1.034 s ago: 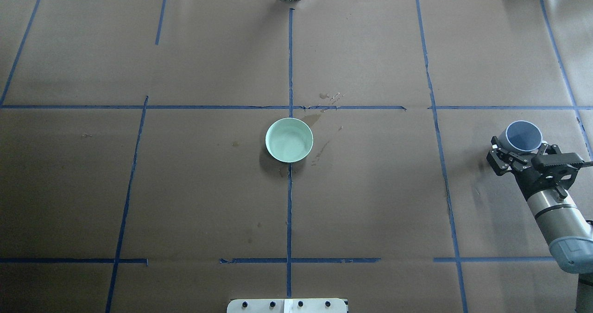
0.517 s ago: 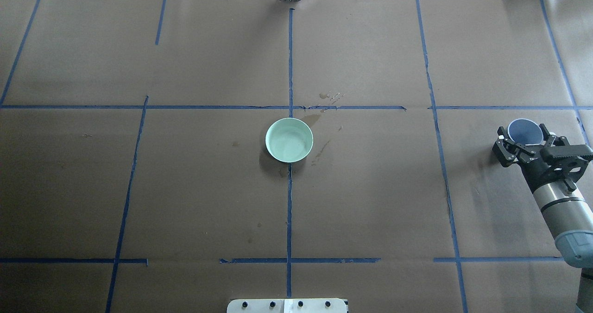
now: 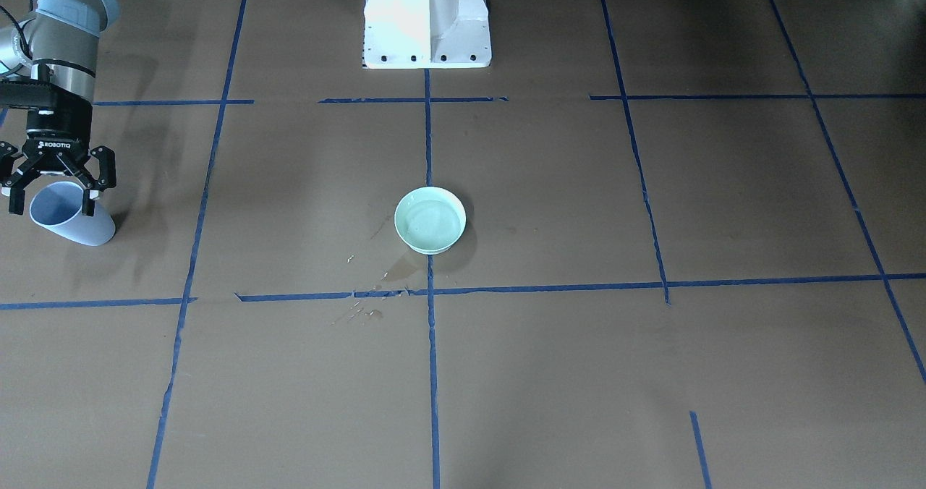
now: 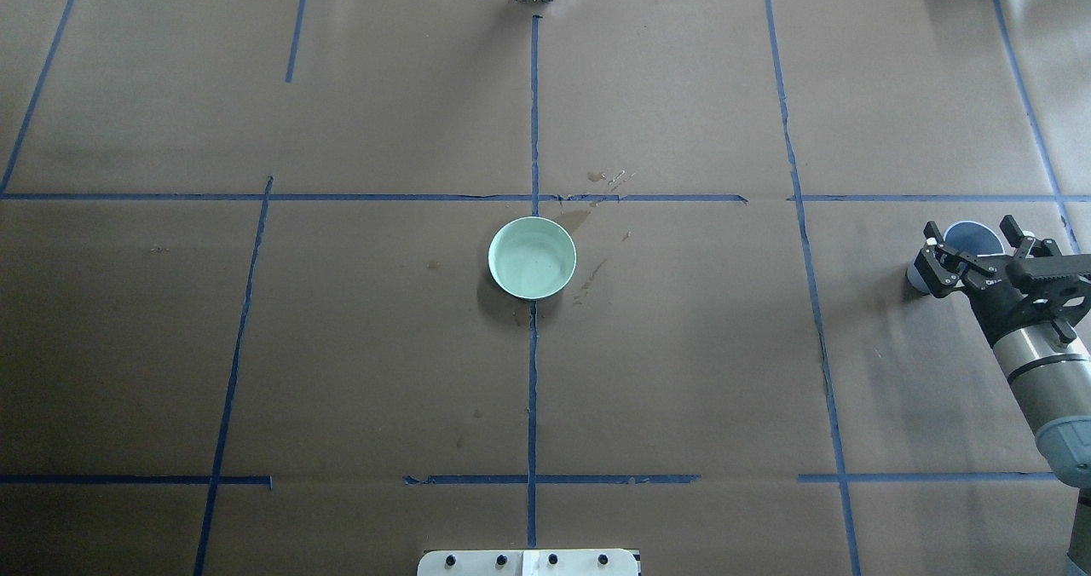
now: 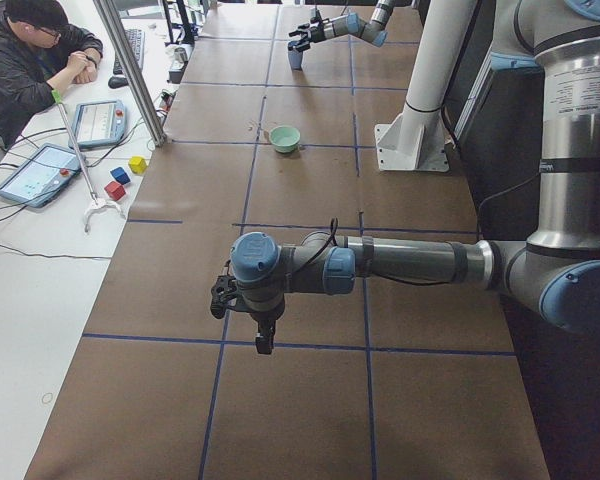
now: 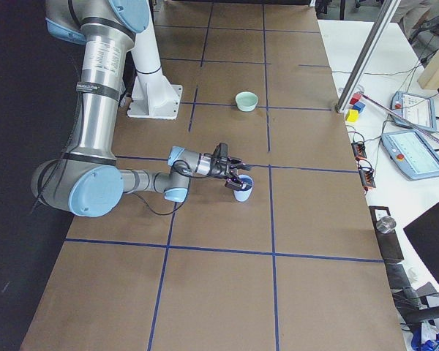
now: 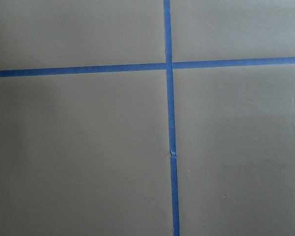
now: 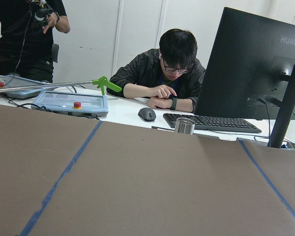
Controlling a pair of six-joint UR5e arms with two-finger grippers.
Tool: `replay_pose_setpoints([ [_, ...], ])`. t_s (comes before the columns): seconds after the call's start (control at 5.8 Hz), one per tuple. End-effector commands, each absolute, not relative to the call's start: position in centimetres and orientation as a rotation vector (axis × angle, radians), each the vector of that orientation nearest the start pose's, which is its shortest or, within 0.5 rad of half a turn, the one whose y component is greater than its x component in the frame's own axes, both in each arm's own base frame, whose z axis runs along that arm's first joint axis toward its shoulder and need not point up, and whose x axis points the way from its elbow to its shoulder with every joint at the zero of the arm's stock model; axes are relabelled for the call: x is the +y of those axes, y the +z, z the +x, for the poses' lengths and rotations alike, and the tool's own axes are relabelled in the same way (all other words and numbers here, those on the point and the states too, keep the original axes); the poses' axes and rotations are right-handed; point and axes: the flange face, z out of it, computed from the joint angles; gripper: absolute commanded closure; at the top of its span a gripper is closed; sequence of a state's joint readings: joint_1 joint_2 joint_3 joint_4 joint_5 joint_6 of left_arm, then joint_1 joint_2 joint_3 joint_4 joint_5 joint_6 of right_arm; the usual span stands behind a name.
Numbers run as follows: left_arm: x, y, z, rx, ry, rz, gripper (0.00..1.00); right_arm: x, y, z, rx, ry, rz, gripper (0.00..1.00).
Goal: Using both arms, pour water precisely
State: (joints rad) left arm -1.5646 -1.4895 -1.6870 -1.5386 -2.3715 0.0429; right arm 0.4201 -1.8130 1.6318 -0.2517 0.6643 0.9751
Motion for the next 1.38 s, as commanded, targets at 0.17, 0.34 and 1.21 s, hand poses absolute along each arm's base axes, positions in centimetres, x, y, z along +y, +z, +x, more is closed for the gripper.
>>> replay_pose_setpoints([
  [0.17, -45.8, 64.1, -5.9, 0.802, 0.048, 0.018, 0.00, -38.9, 55.5, -21.5, -0.589, 0.283, 1.124, 0.00],
  [0.34, -45.8, 64.0, -5.9, 0.804, 0.049, 0.021, 0.00, -41.2, 55.4, -18.3, -0.602, 0.252, 1.049, 0.00],
  [1.21, -45.6, 63.9, -5.9, 0.804, 0.051, 0.026, 0.00, -44.2, 60.9, -3.4, -0.599, -0.073, 0.485, 0.00],
])
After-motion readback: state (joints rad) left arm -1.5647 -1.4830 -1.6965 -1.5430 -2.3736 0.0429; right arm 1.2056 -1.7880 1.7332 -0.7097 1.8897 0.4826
